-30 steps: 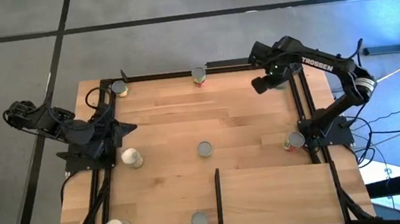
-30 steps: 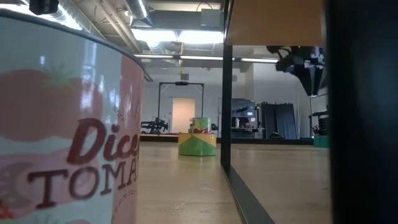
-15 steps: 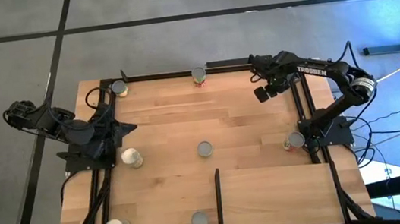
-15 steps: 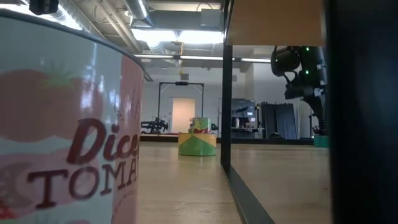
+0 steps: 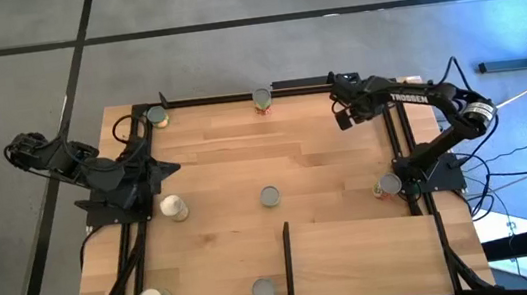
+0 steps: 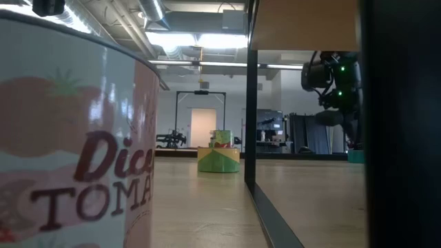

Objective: Pick and place cans onto a shelf
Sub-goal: Put the canned tuna on the shelf

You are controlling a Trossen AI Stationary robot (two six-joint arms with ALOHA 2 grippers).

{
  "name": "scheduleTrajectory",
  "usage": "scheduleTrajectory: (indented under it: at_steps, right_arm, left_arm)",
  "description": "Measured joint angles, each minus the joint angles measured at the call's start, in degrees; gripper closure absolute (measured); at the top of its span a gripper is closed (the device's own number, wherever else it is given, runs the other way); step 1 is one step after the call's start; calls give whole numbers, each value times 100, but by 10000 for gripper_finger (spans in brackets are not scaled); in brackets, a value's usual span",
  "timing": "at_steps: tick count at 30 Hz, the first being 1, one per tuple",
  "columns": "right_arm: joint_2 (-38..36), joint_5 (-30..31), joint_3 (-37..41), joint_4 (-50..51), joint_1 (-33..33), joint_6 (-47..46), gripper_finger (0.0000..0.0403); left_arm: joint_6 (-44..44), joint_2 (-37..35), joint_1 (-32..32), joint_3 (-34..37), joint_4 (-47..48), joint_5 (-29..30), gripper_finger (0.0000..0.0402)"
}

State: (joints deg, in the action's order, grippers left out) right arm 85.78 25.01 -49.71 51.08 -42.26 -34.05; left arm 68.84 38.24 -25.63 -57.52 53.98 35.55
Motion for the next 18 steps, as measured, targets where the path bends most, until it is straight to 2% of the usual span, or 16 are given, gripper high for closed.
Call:
scheduleTrajectory:
  at_steps: [5, 10, 18]
  right_arm:
    - [0, 108, 235, -440, -19, 123, 309]
    - [0, 580, 405, -534, -86, 123, 309]
    - [0, 543, 597, -882, -276, 162, 309]
  left_arm:
    - [2, 0, 0, 0, 0, 0, 401]
    - [3, 1, 0, 0, -2, -1, 401]
    - [6, 2, 0, 0, -30, 19, 401]
